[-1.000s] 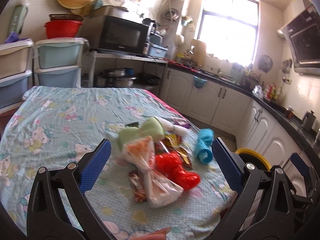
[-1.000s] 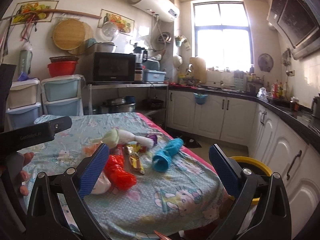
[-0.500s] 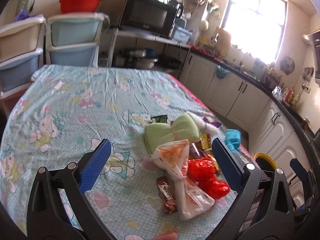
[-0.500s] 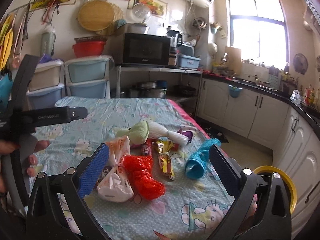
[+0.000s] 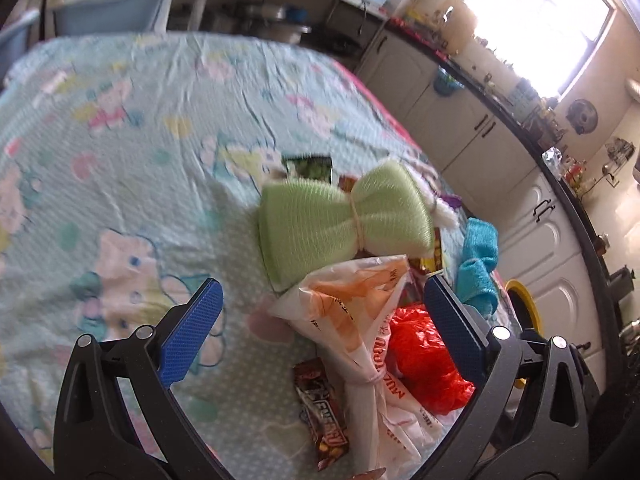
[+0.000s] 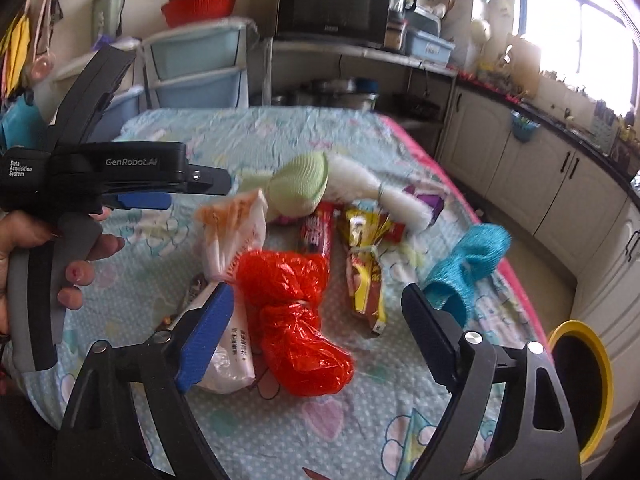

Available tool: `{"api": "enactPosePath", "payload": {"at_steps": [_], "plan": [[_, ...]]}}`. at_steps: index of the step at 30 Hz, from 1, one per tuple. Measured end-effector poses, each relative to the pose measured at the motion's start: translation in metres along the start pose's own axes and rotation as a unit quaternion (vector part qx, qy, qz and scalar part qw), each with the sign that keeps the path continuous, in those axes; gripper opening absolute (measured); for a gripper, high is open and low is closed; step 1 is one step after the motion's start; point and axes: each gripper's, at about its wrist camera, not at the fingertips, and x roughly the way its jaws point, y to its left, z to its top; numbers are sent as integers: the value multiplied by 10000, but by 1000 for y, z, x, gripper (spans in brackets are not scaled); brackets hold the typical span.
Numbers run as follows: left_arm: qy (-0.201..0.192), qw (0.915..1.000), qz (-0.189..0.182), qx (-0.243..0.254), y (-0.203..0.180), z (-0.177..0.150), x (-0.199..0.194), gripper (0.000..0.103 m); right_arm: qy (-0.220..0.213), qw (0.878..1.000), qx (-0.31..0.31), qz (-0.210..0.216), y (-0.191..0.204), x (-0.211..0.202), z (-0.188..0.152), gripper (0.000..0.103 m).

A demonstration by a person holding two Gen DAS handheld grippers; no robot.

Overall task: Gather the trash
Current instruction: 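Grasp the red plastic bag with the right tool while the left tool grasps the white-orange bag, then lift both bags and carry them over the yellow-rimmed bin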

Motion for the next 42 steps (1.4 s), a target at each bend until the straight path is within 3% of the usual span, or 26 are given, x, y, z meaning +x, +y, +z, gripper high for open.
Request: {"api": "enactPosePath", "payload": {"at_steps": [3,7,12,14,21,26,42], "plan": [[228,9993,-189,-219,7,-2,14,92,216,9995,43,208,-1,15,1,76],[494,9966,-426,-507,15,-3,28,92,574,9975,24,409,-1,36,2,61],[579,9948,-631,-557,18,-7,33,70,874,9939,100,661,-1,50,-3,40],[579,9947,-658,-536,17,-7,33,66,857,9937,103,721,1,50,-5,36],[497,9960,-659,-337,14,-12,25,40,743,9940,153,786,1,45,-7,31],[324,9977,-595,-51,4,-12,8,31,581,9947,181,825,2,35,-6,29],[-487,9933,-623,841,-65,6,-56,25,-364,9959,363,738,-21,-33,14,27]]}}
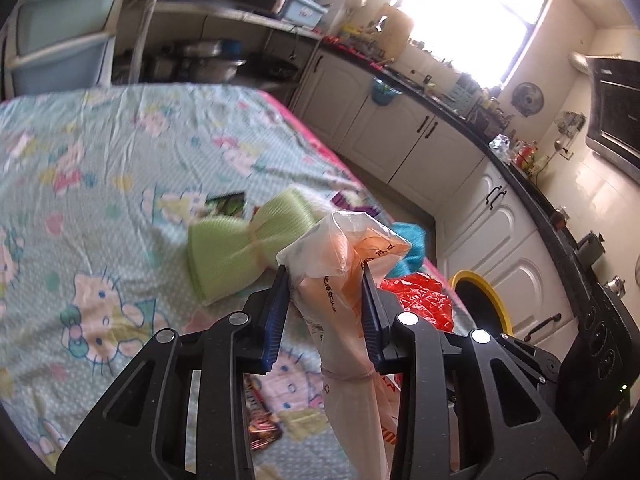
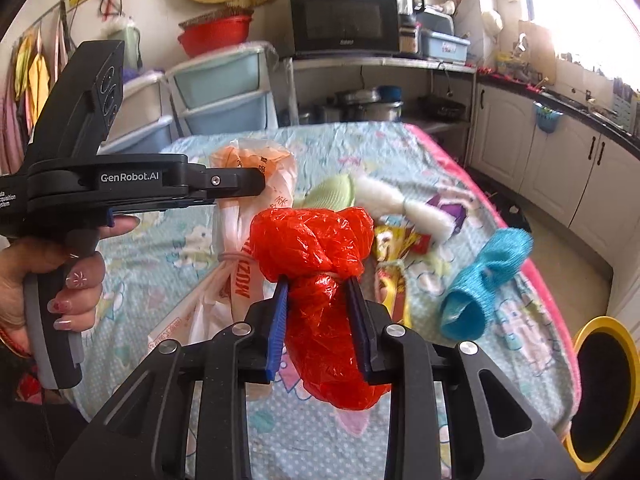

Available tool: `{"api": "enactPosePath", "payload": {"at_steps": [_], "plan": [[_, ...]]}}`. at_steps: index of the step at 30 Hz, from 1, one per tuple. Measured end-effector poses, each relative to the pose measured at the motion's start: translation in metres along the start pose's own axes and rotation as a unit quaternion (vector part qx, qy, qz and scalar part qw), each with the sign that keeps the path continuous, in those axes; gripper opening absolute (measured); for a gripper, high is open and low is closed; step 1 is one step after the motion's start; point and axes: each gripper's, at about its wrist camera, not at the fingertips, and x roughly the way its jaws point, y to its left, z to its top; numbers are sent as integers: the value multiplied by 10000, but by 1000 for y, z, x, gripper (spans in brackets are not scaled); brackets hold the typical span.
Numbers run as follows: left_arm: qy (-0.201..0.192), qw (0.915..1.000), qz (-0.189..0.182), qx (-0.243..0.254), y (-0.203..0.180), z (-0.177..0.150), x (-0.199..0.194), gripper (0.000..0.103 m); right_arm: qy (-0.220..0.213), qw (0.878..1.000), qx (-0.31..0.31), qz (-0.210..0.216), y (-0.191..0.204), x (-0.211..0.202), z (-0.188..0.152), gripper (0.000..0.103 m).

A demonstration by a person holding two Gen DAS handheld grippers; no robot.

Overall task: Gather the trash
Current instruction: 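Lift both bags and carry them over the yellow-rimmed bin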

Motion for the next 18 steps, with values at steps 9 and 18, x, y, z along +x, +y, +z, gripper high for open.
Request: {"api": "enactPosePath", "payload": {"at_steps": [9,18], "plan": [[-220,9985,-218,447,-55,25,3,23,-490,9982,207,-285,-33,-40,11,27],[-342,9940,-528,891,-119,44,23,22,-876,9925,493,-688,-79,-77,18,27]]}}
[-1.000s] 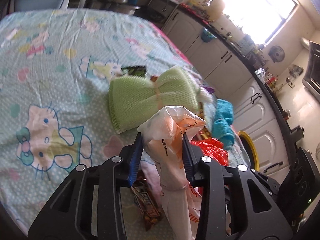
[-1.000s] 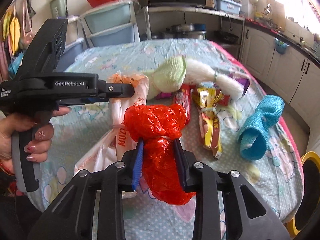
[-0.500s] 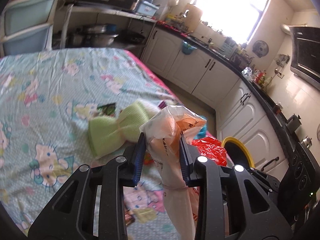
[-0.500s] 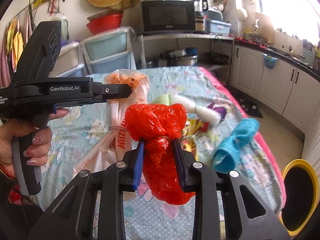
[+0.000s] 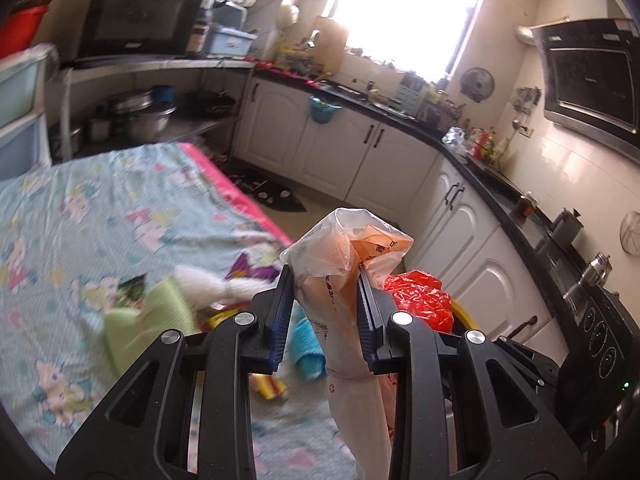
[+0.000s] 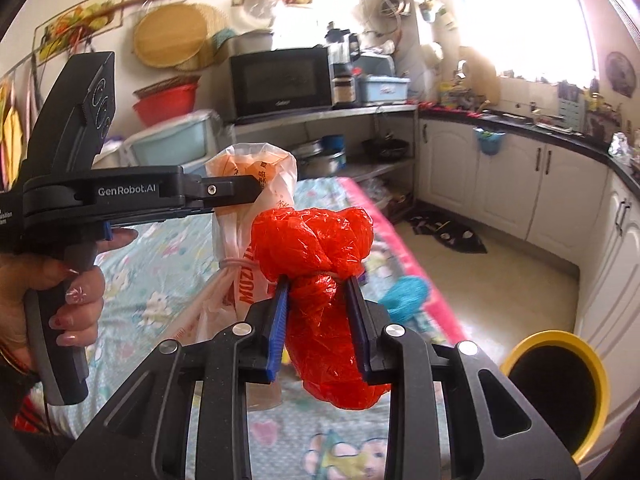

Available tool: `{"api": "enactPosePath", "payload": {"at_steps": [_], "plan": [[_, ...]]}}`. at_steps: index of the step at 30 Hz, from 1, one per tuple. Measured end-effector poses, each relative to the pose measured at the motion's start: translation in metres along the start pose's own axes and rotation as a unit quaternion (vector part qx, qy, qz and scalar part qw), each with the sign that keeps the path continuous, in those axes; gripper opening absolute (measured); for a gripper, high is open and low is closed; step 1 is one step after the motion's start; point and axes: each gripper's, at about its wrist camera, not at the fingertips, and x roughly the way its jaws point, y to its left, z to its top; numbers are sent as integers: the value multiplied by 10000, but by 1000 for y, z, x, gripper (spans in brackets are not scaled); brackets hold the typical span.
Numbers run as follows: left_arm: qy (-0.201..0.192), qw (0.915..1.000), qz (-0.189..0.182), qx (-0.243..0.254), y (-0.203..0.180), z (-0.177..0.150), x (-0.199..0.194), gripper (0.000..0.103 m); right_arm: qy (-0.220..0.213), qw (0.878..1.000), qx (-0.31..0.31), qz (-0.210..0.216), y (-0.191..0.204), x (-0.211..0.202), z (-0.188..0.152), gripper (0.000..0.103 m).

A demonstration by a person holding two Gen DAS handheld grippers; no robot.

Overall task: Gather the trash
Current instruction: 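Lift both bags and carry them over the yellow-rimmed bin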

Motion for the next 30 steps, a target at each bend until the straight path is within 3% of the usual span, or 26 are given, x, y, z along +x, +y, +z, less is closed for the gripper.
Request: {"api": "enactPosePath", "payload": {"at_steps": [9,18,30], "plan": [[-36,9982,-446,390,-63,23,37,22,-325,9974,384,-520,-59,-33,6,27],[173,9928,-964,692,-127,28,85,22,-465,9886,830,-1164,-117,-58,0,27],[504,9850,-1343,961,-198,11,161,23,-277,9604,1828,-2086,-205,-82,-43,27]]}}
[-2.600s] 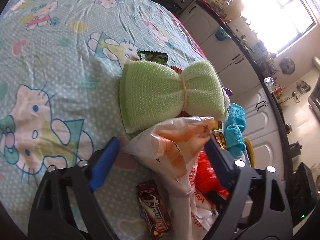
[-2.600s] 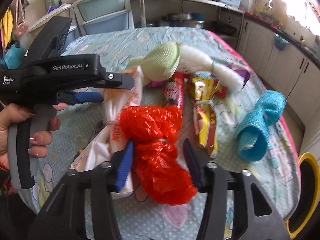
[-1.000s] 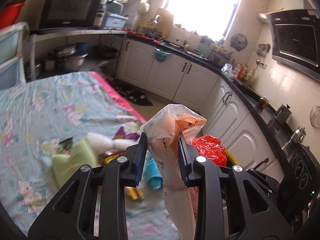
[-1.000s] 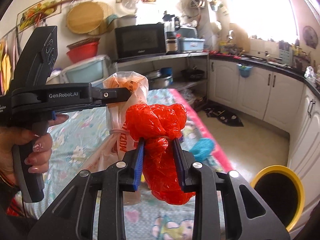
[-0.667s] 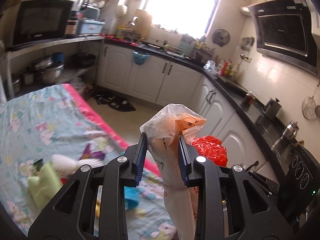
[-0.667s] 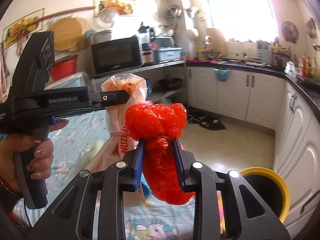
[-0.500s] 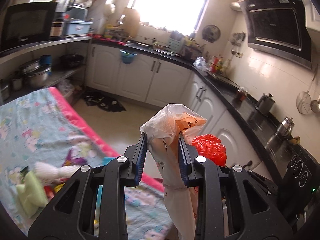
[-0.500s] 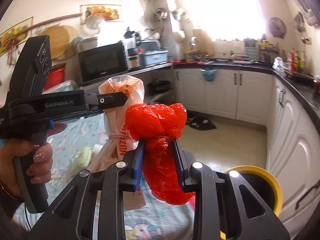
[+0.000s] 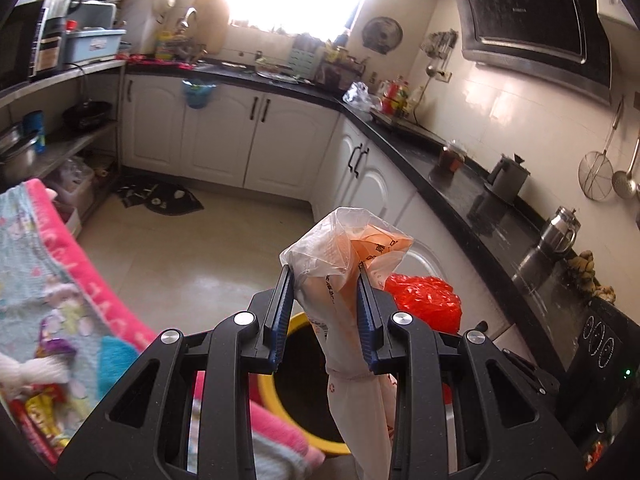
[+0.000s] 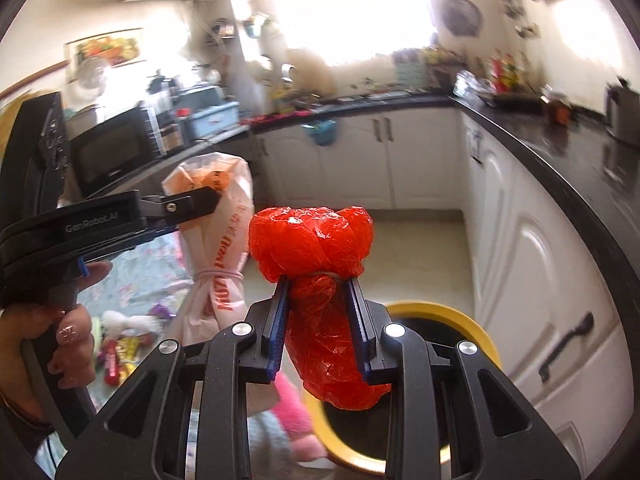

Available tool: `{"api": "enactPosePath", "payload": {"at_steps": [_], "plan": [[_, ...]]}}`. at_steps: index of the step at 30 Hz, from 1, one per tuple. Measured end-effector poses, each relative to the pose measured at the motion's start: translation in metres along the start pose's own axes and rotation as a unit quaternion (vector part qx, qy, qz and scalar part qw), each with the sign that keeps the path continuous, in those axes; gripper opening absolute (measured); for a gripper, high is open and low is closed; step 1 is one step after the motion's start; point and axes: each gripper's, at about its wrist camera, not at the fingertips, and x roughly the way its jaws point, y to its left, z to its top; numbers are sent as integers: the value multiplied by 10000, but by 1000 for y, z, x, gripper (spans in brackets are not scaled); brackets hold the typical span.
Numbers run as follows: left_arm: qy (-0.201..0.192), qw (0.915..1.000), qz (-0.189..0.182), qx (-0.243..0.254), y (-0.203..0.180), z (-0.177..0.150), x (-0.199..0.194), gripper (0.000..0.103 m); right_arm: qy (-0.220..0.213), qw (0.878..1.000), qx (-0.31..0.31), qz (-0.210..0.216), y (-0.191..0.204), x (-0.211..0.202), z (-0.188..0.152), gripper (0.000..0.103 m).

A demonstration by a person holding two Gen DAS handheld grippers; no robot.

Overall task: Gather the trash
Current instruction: 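Lift both bags and carry them over the yellow-rimmed bin, then open both tools to drop the bags into the bin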

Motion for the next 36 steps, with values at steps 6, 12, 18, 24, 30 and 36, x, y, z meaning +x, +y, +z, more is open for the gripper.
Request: {"api": "enactPosePath", "payload": {"at_steps": [6,12,18,24,30,36], "plan": [[258,9996,-47,100,-16,-13,48,24,239,9983,420,-330,-42,13,-17,27],[416,9990,-5,183,-19,-24,84,25,551,9953,584,-534,-64,36,-35,28],[658,9977,66,150,-14,-36,112,31,768,9918,740,-699,-81,57,-45,37],[770,9969,177,-62,2,-43,119,46,799,9901,816,-811,-89,59,-51,50],[634,9975,253,-170,15,-43,92,63,658,9909,807,-848,-83,47,-50,61],[336,9981,502,-137,31,-44,44,89,430,9940,602,-808,-62,31,-41,72]]}}
